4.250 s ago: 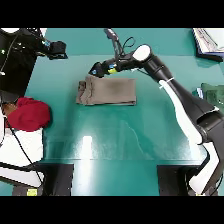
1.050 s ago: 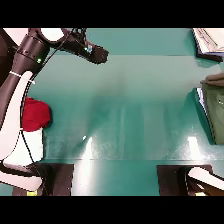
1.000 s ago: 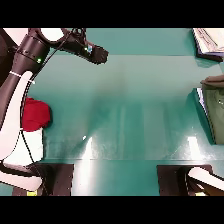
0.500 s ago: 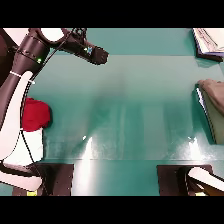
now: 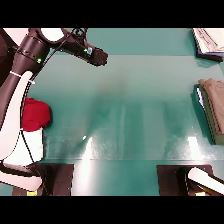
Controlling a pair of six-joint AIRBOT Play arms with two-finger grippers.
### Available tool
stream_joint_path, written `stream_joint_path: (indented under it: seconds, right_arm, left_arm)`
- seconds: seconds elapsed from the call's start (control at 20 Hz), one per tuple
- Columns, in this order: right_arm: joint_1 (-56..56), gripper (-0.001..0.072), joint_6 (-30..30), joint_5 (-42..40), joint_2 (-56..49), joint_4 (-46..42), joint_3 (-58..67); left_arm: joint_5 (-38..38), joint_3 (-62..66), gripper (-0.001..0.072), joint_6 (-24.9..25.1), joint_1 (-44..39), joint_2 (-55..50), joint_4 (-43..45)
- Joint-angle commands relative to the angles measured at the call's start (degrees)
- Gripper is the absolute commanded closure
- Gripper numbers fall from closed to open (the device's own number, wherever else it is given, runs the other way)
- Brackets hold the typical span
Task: Fold the shirts.
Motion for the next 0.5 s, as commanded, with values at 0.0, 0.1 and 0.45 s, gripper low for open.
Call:
stream_joint_path:
  seconds: [0.0,0.1,0.45]
  right_arm:
    - [9.5,0.0655,0.1,-0.7,0.0,4.6,0.0]
    - [15.4,0.0692,-1.9,-2.3,0.0,4.5,0.0]
    - [24.9,0.0692,-2.7,-5.9,0.0,4.2,0.0]
  left_arm:
    - [0.0,0.0,0.0682,0.0,0.0,0.0,0.0]
    - [0.6,0.0,0.0682,0.0,0.0,0.0,0.0]
    - [2.5,0.0,0.0682,0.0,0.0,0.0,0.0]
